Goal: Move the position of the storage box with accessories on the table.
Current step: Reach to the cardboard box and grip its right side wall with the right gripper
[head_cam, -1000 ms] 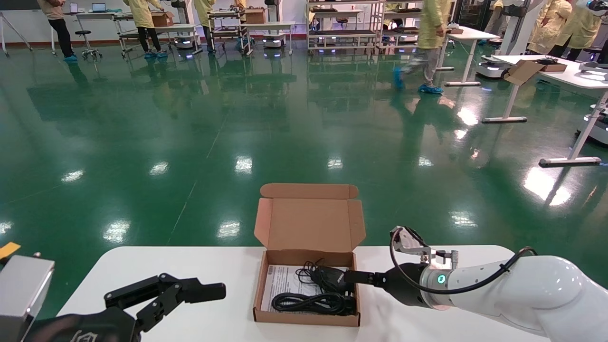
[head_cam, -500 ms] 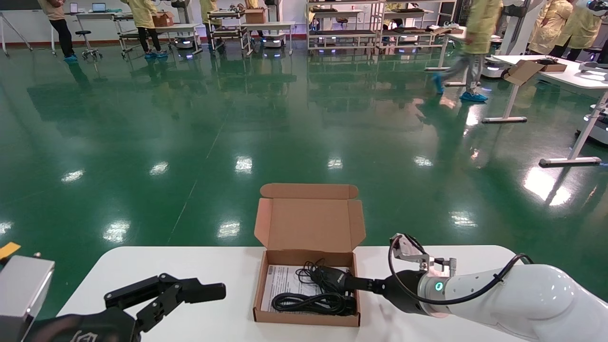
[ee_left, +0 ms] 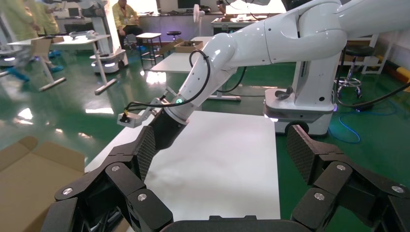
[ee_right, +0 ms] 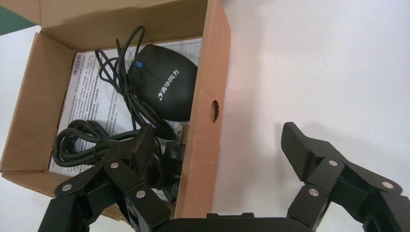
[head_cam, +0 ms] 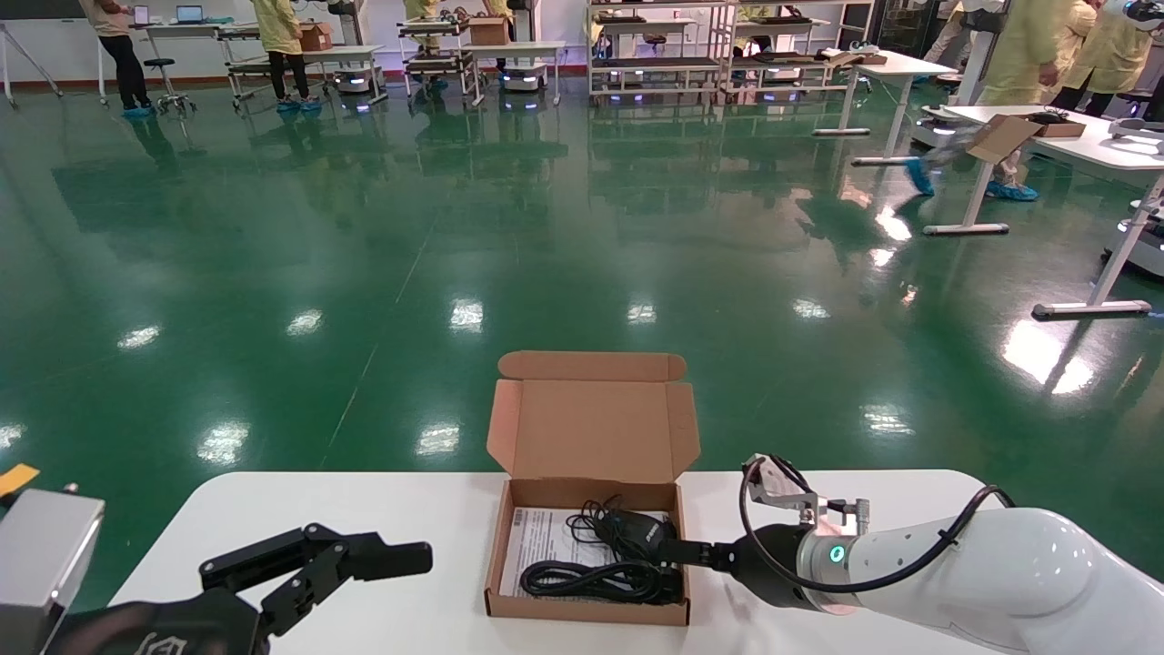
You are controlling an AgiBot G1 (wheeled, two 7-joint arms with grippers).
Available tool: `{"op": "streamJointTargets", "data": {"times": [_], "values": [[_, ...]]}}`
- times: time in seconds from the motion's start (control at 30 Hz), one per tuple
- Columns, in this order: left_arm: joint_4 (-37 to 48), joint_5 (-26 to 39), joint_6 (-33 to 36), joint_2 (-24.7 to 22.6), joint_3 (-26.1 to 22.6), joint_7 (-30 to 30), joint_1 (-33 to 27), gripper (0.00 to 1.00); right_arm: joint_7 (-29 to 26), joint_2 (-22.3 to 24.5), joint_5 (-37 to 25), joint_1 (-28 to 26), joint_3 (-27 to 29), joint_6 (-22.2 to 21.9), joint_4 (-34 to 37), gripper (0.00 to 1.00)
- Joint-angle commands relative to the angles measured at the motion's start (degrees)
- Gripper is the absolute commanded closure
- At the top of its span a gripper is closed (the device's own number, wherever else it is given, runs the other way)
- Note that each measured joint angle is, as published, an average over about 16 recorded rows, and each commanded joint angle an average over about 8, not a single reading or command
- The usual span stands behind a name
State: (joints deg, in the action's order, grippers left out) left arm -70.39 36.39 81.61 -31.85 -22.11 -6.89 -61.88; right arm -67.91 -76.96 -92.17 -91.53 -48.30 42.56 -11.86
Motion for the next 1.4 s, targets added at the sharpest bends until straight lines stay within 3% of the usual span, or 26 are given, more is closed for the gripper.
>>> {"op": "streamJointTargets", "data": {"times": [0.03, 1.4], "values": [[0.0, 0.0, 0.0, 0.0, 0.0, 0.0, 0.0, 0.0, -0.12, 0.05, 0.04, 0.03, -0.15, -0.17, -0.23, 1.0], [0.0, 0.0, 0.0, 0.0, 0.0, 0.0, 0.0, 0.0, -1.4, 0.97, 0.51, -1.53, -1.79, 1.84, 0.27, 1.0]]}}
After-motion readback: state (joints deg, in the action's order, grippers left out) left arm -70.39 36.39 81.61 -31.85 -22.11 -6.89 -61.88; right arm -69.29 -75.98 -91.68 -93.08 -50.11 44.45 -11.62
